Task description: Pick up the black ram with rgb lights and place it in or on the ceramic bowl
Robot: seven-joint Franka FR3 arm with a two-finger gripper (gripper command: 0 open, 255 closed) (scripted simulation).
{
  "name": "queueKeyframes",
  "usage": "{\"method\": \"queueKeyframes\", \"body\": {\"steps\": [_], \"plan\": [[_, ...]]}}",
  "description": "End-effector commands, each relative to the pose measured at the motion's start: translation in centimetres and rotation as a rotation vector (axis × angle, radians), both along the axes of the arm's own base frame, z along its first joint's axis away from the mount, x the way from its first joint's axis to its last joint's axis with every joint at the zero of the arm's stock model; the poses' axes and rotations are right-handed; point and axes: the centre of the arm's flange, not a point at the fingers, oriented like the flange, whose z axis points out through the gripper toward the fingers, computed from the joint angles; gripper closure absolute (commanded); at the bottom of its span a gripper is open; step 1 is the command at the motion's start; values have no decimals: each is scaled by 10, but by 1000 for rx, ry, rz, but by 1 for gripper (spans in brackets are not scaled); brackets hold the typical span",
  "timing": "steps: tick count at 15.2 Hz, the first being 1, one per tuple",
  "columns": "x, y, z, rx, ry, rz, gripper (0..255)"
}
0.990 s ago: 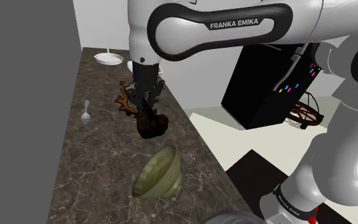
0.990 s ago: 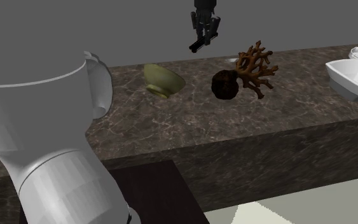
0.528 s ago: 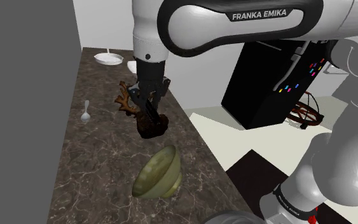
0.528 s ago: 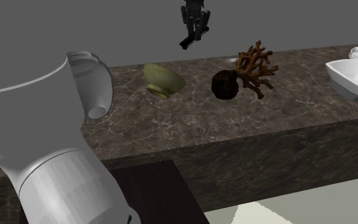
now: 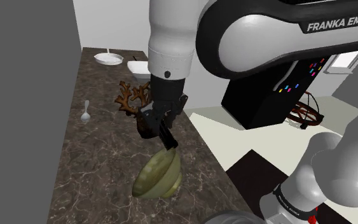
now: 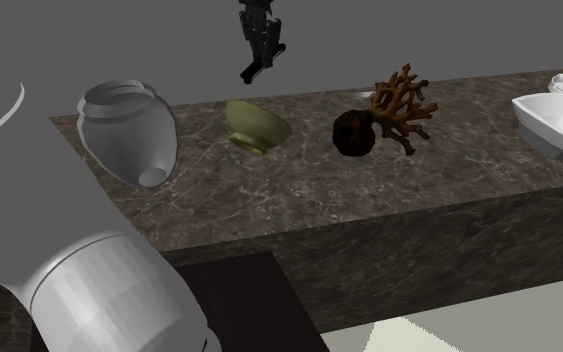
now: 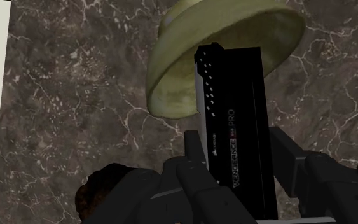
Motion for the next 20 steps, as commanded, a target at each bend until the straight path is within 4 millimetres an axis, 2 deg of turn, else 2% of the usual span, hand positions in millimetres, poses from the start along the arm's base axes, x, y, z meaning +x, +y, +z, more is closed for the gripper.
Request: {"method": "queueKeyframes", "body": {"steps": [1,2,16,20], "plan": [[-26,4,2,0,0,-1,255],[-34,5,3,0,0,-1,255],[-34,5,-75,0,0,-1,255],[-34,5,-75,0,0,-1,255]]}}
